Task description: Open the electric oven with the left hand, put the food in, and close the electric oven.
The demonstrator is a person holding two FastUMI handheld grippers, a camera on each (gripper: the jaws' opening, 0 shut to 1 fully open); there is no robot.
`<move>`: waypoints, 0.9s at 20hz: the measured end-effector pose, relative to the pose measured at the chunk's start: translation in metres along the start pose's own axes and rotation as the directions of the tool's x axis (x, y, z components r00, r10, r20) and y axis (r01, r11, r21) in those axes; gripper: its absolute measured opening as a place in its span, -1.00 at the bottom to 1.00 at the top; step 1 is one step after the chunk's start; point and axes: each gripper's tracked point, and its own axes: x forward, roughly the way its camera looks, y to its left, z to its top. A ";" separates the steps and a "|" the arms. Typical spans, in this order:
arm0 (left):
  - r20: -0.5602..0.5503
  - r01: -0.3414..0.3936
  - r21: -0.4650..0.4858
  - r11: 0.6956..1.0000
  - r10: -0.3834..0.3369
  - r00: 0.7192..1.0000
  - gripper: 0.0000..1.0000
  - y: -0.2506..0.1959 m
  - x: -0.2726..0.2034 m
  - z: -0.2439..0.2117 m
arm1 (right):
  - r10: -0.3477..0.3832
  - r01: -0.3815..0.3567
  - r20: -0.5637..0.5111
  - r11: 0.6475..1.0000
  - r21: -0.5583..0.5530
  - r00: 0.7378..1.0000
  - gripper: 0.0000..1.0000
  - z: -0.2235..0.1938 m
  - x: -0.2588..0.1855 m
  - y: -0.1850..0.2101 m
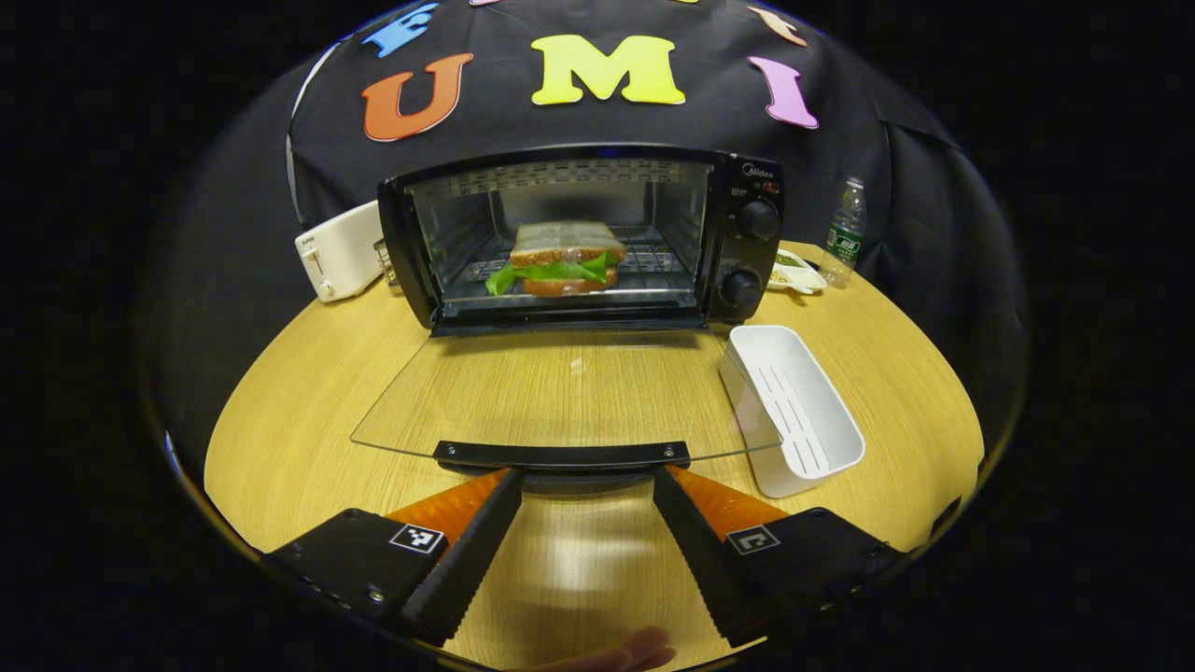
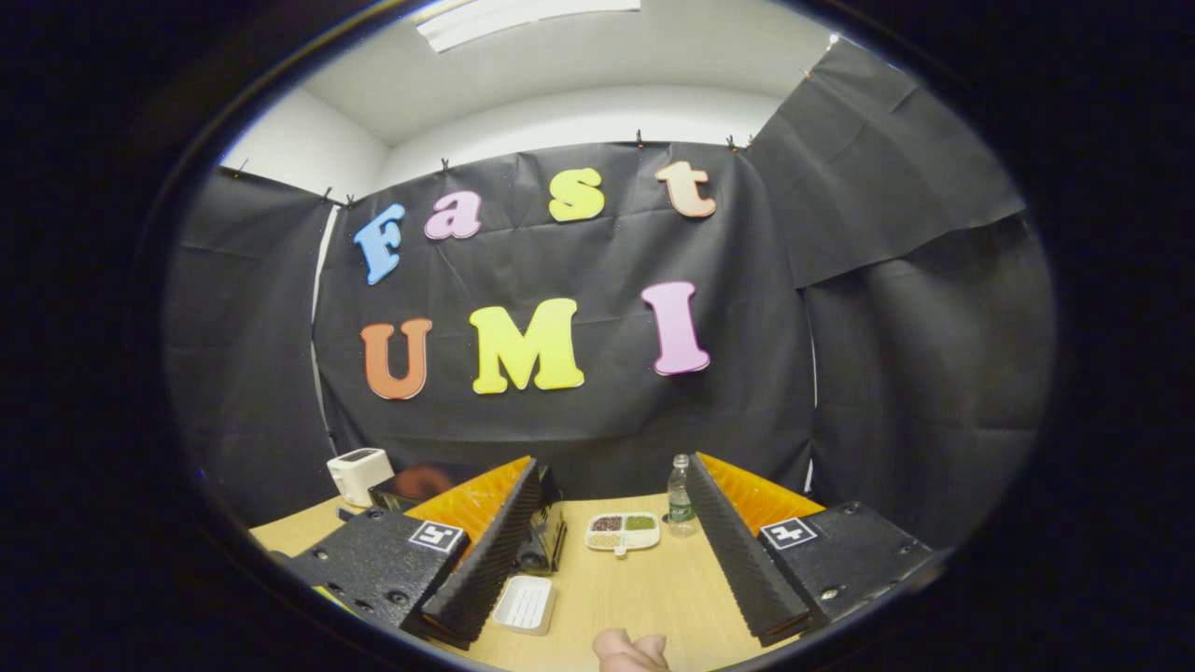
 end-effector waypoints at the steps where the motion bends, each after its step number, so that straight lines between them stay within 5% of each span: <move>1: 0.016 -0.001 -0.002 1.000 0.001 1.000 0.88 0.000 -0.003 0.006 | -0.001 0.001 -0.002 1.000 -0.001 1.000 0.79 0.000 0.000 -0.001; 2: 0.031 -0.002 0.001 1.000 0.002 1.000 0.88 0.002 -0.006 0.013 | -0.004 0.004 -0.002 1.000 -0.004 1.000 1.00 0.000 -0.001 -0.003; 3: 0.050 -0.004 0.005 1.000 0.004 0.999 0.88 0.003 -0.009 0.020 | -0.011 0.011 0.000 1.000 -0.008 1.000 0.79 0.001 -0.002 -0.004; 4: 0.069 -0.006 0.007 1.000 0.006 0.998 0.89 0.003 -0.012 0.027 | -0.017 0.017 0.002 1.000 -0.009 1.000 1.00 0.001 -0.003 -0.006; 5: 0.091 -0.008 0.007 1.000 0.008 0.996 0.89 0.004 -0.015 0.036 | -0.021 0.021 0.004 1.000 -0.006 1.000 0.80 0.002 -0.004 -0.008; 7: 0.130 -0.012 0.003 1.000 0.011 0.991 0.89 0.004 -0.018 0.053 | -0.022 0.022 0.000 1.000 -0.001 1.000 1.00 0.001 -0.007 -0.008; 8: 0.149 -0.013 0.000 1.000 0.013 0.989 0.89 0.006 -0.021 0.062 | -0.021 0.021 -0.001 1.000 -0.001 1.000 0.79 0.001 -0.008 -0.008; 11: 0.213 -0.029 0.003 1.000 0.028 0.977 0.92 0.011 -0.025 0.092 | -0.033 0.033 -0.001 0.999 -0.006 0.999 0.79 -0.001 -0.009 -0.013; 12: 0.239 -0.031 0.006 0.999 0.029 0.971 0.92 0.012 -0.025 0.105 | -0.037 0.037 -0.004 0.999 -0.005 0.999 1.00 -0.002 -0.008 -0.013; 13: 0.258 -0.030 0.003 1.000 0.029 0.966 0.92 0.014 -0.025 0.115 | -0.038 0.038 -0.008 0.999 -0.003 0.999 0.79 -0.002 -0.008 -0.013; 14: 0.273 -0.027 -0.008 1.000 0.028 0.962 0.92 0.015 -0.023 0.124 | -0.038 0.038 -0.012 0.999 0.000 0.999 0.79 -0.004 -0.009 -0.014; 15: 0.284 -0.023 -0.019 1.000 0.028 0.958 0.93 0.017 -0.023 0.133 | -0.038 0.038 -0.015 0.999 0.001 0.999 1.00 -0.005 -0.009 -0.014; 16: 0.293 -0.020 -0.029 0.999 0.027 0.956 0.92 0.019 -0.022 0.140 | -0.038 0.038 -0.018 0.999 0.001 0.999 0.80 -0.006 -0.009 -0.014; 18: 0.318 -0.011 -0.042 0.999 0.024 0.948 0.92 0.023 -0.018 0.155 | -0.038 0.038 -0.015 0.999 0.001 0.999 0.80 -0.006 -0.011 -0.014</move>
